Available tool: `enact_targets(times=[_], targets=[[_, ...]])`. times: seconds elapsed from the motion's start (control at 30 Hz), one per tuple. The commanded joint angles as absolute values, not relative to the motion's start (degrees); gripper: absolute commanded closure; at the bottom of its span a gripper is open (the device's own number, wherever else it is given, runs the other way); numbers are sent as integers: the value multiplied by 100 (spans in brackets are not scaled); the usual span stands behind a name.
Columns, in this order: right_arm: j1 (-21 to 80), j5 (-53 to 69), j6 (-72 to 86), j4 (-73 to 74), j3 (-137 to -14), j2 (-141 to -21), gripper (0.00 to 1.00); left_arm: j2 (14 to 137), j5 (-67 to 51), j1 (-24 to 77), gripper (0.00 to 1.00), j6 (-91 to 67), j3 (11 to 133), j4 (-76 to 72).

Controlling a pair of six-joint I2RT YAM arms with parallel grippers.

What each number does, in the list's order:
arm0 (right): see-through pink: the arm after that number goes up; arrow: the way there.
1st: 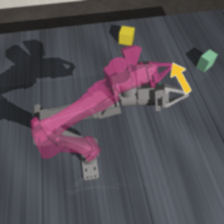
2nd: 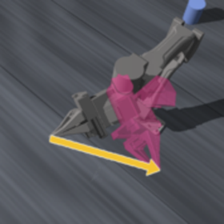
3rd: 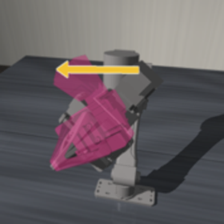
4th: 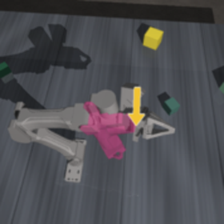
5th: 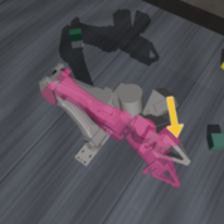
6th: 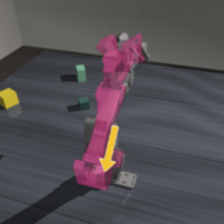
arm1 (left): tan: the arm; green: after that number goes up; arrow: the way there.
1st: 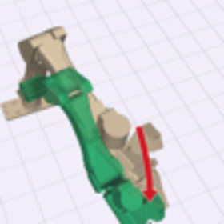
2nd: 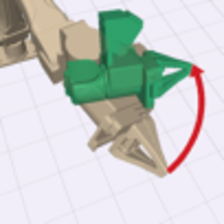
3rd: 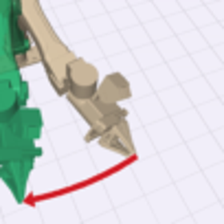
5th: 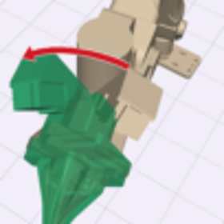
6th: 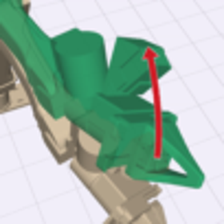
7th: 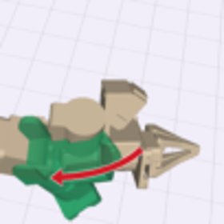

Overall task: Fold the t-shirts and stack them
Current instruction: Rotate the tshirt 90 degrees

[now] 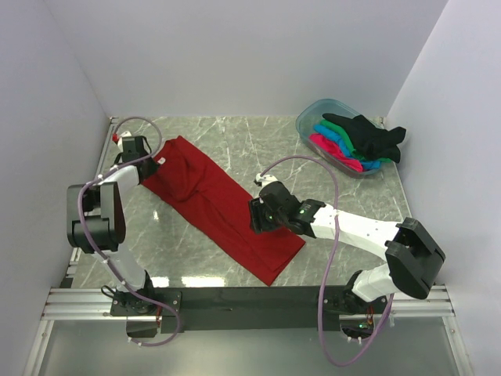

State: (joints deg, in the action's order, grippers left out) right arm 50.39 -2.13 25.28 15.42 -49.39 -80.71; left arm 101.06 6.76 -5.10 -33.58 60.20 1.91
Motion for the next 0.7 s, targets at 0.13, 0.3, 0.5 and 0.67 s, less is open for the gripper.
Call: enact_targets(times=[0.13, 0.3, 0.5, 0.67], targets=[[5089, -316, 2593, 1494, -4922, -7858, 40, 9800, 738, -650, 100, -3243, 5959, 44], [5106, -290, 2575, 1503, -4948, -7884, 40, 10098, 467, -650, 86, -3234, 6205, 44], [5124, -290, 2566, 1521, -4992, -7954, 40, 10529, 360, -642, 58, -3269, 6556, 44], [5133, -290, 2549, 1547, -5071, -8050, 40, 10801, 325, -615, 58, -3270, 6767, 44]])
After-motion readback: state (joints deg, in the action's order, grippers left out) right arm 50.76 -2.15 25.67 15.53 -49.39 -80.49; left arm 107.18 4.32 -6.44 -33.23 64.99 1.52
